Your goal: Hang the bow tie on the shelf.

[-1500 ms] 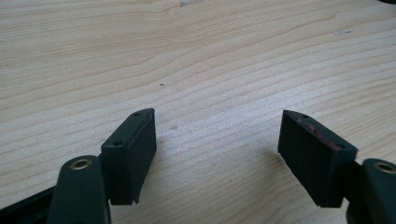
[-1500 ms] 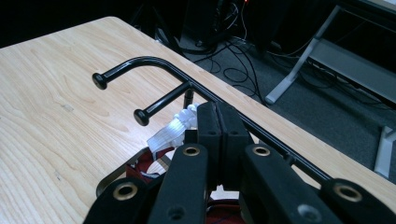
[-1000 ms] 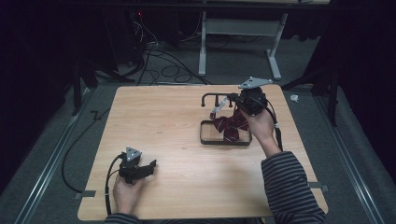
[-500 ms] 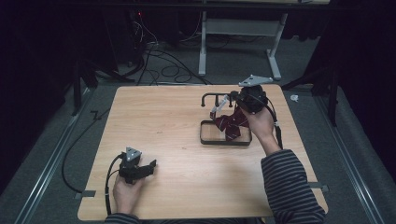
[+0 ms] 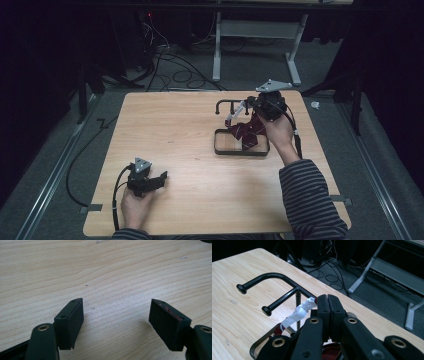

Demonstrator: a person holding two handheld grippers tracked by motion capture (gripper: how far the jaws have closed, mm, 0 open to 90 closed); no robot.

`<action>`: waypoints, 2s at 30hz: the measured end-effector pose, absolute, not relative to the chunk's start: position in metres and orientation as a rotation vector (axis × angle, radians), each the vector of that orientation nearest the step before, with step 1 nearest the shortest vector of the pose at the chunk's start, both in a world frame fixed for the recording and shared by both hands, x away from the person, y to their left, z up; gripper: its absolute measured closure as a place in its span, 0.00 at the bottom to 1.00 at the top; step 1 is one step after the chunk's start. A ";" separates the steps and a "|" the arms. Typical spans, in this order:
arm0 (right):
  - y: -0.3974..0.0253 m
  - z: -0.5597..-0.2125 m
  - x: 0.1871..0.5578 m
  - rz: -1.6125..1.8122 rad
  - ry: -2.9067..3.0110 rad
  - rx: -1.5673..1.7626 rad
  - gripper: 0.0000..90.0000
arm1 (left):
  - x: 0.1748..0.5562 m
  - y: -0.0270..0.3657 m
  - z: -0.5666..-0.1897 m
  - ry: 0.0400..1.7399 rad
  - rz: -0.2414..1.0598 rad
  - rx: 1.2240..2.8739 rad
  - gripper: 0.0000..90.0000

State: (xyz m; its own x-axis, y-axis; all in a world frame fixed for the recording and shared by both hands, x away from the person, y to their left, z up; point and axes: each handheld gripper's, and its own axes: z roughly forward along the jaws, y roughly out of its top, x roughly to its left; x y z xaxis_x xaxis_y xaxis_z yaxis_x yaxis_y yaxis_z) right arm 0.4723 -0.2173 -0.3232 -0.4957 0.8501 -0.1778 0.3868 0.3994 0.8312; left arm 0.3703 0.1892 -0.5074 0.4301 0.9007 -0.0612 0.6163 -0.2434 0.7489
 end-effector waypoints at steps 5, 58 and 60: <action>-0.217 -0.324 0.473 0.992 2.067 1.055 1.00 | 0.370 0.189 -0.507 1.279 0.504 1.969 0.32; -0.258 -0.325 0.431 1.149 2.069 1.113 0.80 | 0.370 0.189 -0.507 1.278 0.507 1.970 0.32; -0.260 -0.325 0.429 1.152 2.066 1.114 0.79 | 0.370 0.189 -0.507 1.278 0.507 1.970 0.32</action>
